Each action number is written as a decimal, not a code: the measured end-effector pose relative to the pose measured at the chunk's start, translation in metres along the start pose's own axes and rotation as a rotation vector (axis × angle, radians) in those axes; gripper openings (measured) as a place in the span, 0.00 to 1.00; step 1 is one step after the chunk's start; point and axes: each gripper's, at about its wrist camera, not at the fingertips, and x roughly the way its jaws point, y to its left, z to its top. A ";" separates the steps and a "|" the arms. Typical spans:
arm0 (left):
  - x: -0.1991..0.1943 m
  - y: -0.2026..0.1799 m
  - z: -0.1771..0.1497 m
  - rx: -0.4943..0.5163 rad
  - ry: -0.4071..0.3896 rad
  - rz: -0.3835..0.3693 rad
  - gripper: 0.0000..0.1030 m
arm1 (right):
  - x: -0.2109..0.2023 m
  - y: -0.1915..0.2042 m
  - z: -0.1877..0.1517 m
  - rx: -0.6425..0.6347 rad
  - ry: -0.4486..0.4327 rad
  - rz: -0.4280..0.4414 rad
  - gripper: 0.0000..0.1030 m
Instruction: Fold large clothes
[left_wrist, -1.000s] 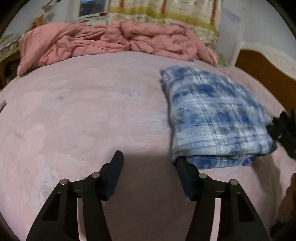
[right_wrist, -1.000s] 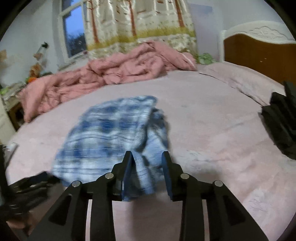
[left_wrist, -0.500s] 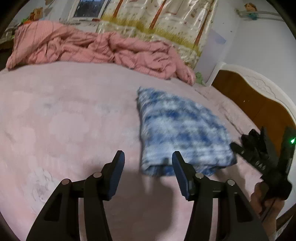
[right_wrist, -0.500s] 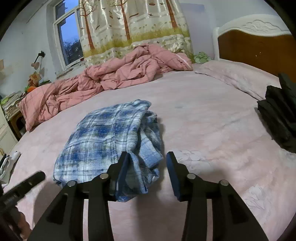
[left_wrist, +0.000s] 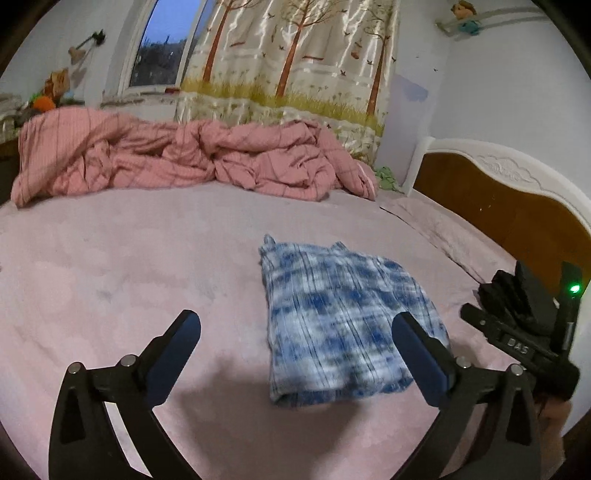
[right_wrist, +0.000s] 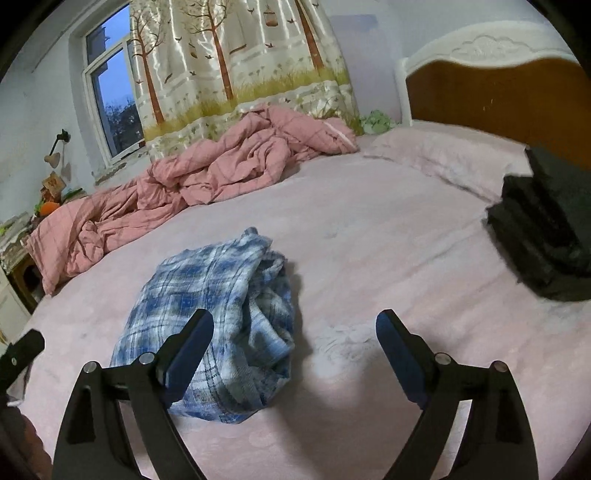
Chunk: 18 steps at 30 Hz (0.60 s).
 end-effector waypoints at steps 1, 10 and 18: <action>0.000 -0.002 0.002 0.011 -0.009 0.006 1.00 | -0.004 0.002 0.002 -0.018 -0.009 -0.004 0.92; 0.013 -0.006 0.023 0.019 0.007 -0.022 1.00 | -0.018 0.020 0.017 -0.151 -0.060 -0.033 1.00; 0.069 0.003 0.030 -0.040 0.188 -0.092 1.00 | 0.018 0.015 0.028 -0.090 0.039 0.026 1.00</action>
